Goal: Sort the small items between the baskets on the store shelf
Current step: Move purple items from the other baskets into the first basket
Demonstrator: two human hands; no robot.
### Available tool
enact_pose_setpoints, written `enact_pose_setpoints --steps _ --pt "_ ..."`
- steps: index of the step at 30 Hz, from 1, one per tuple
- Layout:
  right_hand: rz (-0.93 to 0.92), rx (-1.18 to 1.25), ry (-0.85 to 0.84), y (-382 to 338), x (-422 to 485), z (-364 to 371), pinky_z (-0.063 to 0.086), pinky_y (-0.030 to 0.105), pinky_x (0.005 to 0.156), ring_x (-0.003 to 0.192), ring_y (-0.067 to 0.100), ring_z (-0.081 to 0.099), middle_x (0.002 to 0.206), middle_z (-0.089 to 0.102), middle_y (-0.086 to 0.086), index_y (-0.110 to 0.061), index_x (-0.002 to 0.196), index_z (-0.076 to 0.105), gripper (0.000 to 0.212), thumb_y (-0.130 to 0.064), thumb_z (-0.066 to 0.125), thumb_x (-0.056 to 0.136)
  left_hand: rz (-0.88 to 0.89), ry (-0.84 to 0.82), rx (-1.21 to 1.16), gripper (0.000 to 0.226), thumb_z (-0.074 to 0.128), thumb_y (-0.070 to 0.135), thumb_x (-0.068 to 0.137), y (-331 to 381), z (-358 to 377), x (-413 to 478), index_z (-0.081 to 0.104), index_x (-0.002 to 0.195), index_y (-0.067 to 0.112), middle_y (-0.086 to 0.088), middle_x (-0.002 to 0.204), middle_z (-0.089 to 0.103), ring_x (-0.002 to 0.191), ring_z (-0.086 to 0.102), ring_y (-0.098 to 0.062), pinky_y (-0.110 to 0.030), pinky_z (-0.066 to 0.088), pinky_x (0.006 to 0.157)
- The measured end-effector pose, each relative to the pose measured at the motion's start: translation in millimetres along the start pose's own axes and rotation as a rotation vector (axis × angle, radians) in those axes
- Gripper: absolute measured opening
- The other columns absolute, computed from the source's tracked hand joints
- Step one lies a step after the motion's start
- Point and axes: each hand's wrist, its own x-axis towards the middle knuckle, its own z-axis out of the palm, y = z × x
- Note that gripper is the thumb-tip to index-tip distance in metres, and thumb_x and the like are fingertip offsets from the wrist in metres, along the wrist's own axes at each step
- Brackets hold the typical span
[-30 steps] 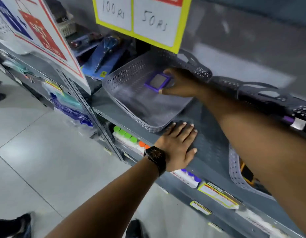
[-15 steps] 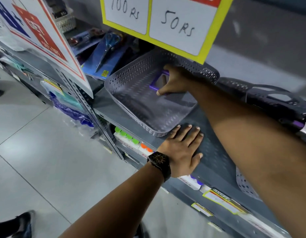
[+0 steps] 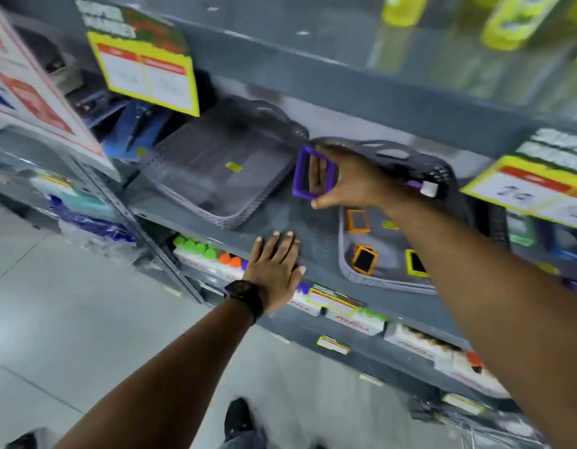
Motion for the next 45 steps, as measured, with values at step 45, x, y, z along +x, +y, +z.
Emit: enact_pose_setpoints --steps 45 --pt "0.623 -0.232 -0.306 337.3 -339.2 -168.0 0.049 0.041 0.105 0.129 0.028 0.051 0.156 0.039 0.003 -0.034 0.154 0.018 0.131 -0.030 0.094 0.047 0.499 -0.073 0.013 0.061 0.020 0.043 0.101 324.3 58.7 39.3 0.023 0.152 0.009 -0.008 0.159 0.025 0.146 0.020 -0.027 -0.047 0.013 0.120"
